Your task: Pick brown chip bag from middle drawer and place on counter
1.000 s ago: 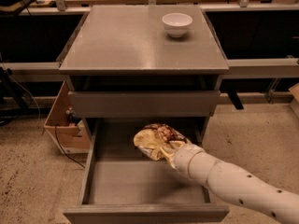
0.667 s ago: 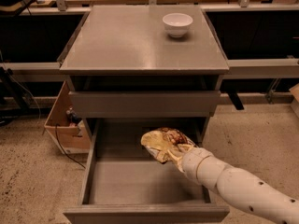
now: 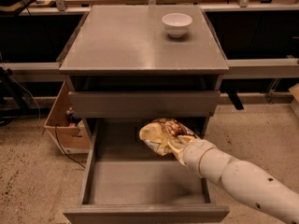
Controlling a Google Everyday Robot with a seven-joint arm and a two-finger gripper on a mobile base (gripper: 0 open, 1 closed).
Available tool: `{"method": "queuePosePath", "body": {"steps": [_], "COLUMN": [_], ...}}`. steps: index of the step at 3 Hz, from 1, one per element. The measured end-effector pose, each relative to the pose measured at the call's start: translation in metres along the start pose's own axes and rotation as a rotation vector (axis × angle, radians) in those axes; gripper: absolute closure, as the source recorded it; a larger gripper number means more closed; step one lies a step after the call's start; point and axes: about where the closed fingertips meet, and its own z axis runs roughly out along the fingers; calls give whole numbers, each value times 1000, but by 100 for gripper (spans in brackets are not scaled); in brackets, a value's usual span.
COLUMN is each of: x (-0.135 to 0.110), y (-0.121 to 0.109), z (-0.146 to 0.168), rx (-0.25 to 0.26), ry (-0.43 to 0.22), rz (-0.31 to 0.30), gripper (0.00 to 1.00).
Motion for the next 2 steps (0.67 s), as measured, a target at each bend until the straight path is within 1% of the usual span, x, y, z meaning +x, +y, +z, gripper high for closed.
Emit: {"method": "queuePosePath", "body": {"steps": [1, 2], "x": [-104, -179], "y": [-12, -17], "z": [-50, -89], "rx": [58, 121], "ry": [-110, -205], "rz": [-134, -237], "gripper": [100, 100]}}
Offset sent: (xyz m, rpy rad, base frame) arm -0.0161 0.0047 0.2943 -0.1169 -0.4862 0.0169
